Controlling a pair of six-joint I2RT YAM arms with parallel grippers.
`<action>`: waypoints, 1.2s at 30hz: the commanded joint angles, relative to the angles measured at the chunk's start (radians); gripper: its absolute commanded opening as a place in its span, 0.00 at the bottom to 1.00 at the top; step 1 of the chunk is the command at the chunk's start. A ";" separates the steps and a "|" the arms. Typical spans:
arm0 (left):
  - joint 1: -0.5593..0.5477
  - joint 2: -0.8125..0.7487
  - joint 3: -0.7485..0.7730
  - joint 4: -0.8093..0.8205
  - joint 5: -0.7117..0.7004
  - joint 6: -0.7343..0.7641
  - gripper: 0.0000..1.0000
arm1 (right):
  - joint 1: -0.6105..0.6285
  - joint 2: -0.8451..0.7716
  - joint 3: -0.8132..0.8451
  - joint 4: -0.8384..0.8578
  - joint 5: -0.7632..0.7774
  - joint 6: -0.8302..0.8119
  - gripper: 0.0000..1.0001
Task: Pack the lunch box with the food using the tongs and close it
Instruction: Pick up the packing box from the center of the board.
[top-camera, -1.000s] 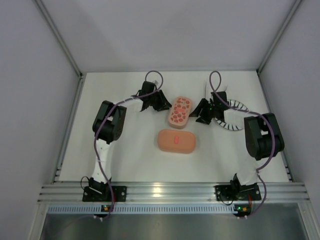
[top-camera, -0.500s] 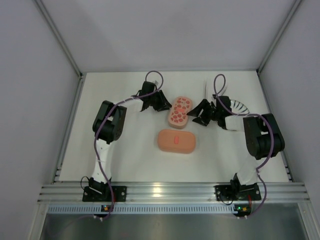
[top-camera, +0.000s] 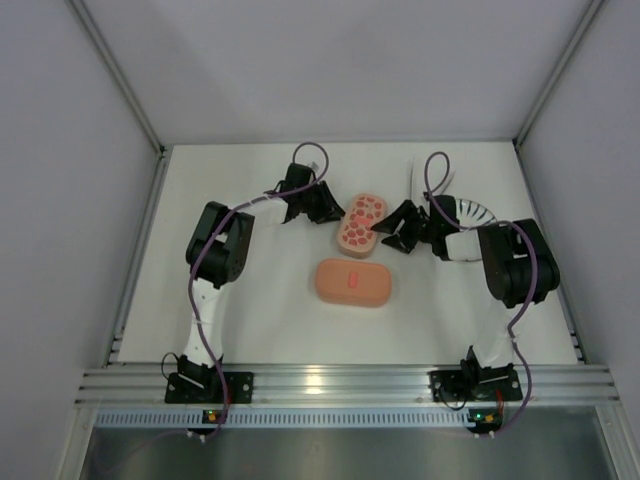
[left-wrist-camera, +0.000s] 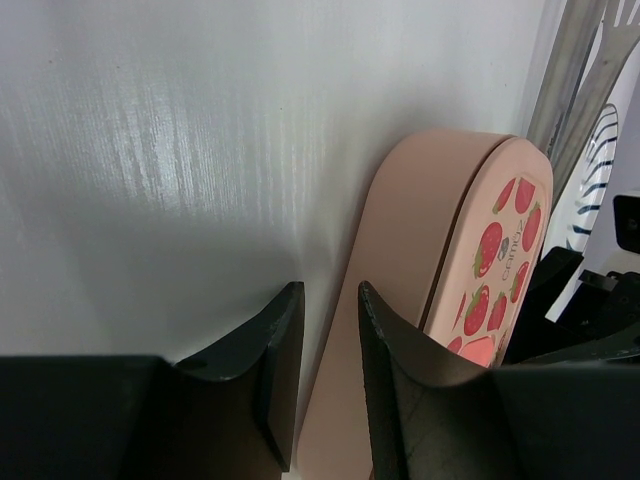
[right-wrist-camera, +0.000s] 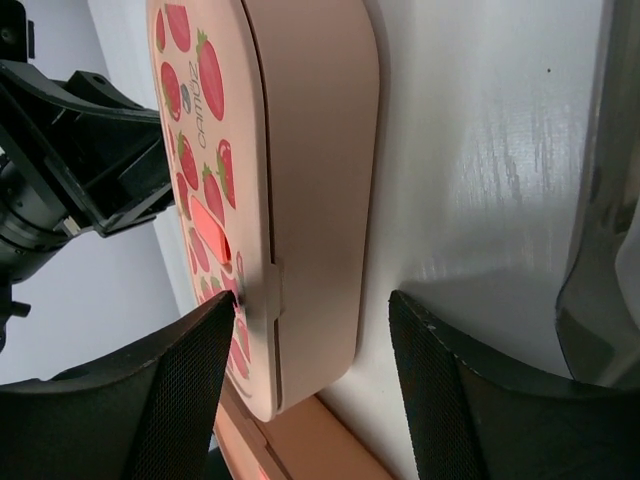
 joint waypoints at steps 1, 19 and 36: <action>-0.020 -0.040 -0.012 -0.059 0.001 0.020 0.34 | -0.002 0.037 0.009 0.095 0.029 0.005 0.63; -0.051 -0.024 -0.019 -0.045 0.049 -0.020 0.34 | 0.056 0.169 0.041 0.288 0.059 0.097 0.62; -0.070 0.009 0.016 -0.034 0.075 -0.044 0.34 | 0.089 0.160 0.046 0.390 -0.038 0.151 0.60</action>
